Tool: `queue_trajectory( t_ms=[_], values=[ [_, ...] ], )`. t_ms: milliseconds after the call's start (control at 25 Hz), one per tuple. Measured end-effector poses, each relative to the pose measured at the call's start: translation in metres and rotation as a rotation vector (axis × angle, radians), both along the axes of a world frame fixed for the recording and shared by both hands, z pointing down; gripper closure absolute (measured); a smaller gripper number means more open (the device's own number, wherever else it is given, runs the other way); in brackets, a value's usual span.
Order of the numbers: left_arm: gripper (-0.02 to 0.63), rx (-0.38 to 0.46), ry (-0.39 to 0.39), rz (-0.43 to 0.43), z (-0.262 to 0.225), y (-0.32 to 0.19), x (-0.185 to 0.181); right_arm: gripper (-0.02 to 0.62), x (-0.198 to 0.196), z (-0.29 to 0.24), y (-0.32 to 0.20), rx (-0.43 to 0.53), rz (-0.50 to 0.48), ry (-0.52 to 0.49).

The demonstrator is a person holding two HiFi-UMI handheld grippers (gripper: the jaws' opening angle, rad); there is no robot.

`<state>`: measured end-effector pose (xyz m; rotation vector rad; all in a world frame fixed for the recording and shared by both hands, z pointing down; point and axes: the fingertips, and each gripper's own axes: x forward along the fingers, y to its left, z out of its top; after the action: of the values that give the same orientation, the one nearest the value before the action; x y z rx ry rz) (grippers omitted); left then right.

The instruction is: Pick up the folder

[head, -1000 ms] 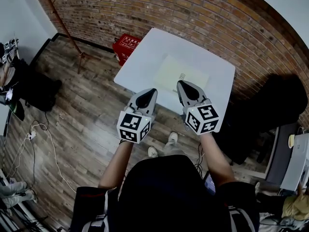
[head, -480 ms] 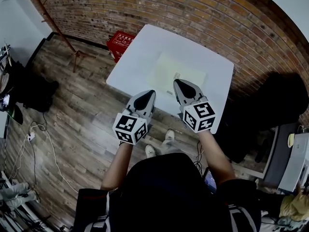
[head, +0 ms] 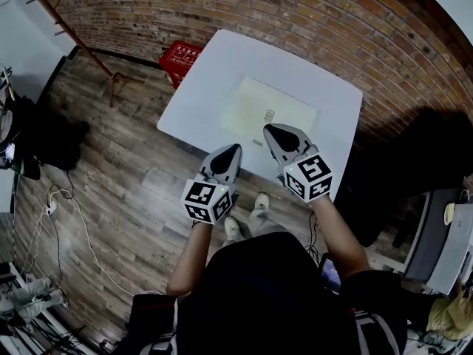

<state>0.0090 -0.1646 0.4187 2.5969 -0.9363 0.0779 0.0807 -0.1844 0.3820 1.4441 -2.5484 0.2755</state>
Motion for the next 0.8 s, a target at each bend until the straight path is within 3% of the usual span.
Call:
queue_trajectory(
  t_ms=[400,800],
  values=[
    [0.589,-0.083,0.005,0.001,0.046,0.000,0.020,0.566,0.018,0.049,-0.011,-0.076,-0.034,0.046],
    [0.589,-0.165,-0.006,-0.009,0.088,-0.001,0.012,0.565,0.026,0.088,-0.027,-0.144,-0.091,0.104]
  ],
)
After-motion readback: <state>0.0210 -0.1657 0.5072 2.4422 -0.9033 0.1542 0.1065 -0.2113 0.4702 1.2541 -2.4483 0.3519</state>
